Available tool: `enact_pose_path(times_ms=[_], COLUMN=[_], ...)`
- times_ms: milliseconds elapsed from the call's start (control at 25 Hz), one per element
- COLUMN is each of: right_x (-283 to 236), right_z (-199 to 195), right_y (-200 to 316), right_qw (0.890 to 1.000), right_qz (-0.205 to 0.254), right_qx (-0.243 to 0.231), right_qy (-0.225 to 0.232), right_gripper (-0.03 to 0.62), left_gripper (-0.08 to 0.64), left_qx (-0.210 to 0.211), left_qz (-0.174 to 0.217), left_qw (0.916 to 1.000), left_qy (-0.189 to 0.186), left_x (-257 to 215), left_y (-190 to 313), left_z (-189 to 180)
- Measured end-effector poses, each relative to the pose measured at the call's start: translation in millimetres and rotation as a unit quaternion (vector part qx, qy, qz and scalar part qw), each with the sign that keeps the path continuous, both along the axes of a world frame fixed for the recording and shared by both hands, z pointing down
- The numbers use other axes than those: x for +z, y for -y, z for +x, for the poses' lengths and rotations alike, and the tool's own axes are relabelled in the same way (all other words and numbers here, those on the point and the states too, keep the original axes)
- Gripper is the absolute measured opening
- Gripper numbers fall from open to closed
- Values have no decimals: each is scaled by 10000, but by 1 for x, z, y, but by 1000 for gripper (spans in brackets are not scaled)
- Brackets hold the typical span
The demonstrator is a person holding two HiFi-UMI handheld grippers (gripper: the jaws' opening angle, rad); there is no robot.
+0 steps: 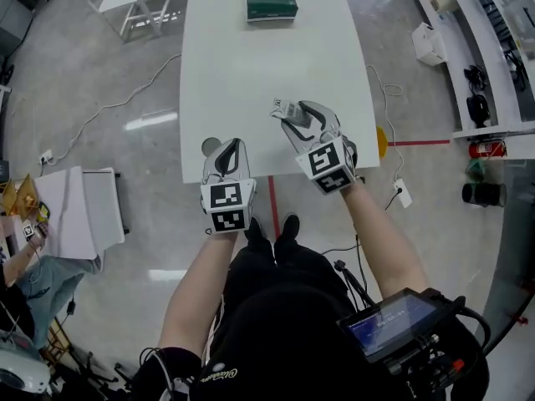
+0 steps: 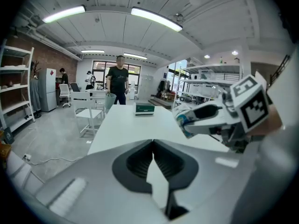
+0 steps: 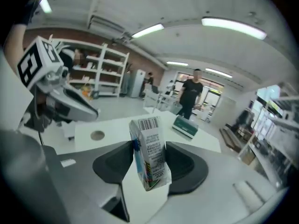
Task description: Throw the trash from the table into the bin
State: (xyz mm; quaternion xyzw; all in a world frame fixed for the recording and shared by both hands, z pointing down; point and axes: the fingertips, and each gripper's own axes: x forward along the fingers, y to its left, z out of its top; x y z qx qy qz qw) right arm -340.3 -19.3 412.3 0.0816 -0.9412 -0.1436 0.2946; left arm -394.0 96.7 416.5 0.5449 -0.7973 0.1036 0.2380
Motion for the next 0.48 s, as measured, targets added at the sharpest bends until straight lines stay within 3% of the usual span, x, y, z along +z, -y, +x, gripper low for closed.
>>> enact_pose_path(times_ms=[80, 200, 360, 480], right_x=[-18, -34, -42, -45], right_z=[33, 75, 120, 177], right_y=[-9, -15, 3, 25], right_qw=[9948, 9770, 9581, 9399], right_qz=[-383, -781, -935, -910], right_qx=[758, 1653, 2285, 2861], right_qy=[567, 1098, 1455, 1624], right_gripper=[219, 215, 213, 212], left_gripper=[9, 9, 9, 9], left_qx=[292, 790, 1380, 2013], left_qz=[111, 225, 341, 374], left_qw=[9995, 9966, 9898, 9788], left_qy=[42, 101, 102, 99], left_x=[-11, -23, -25, -28], left_y=[9, 27, 69, 107], left_z=[13, 39, 87, 146])
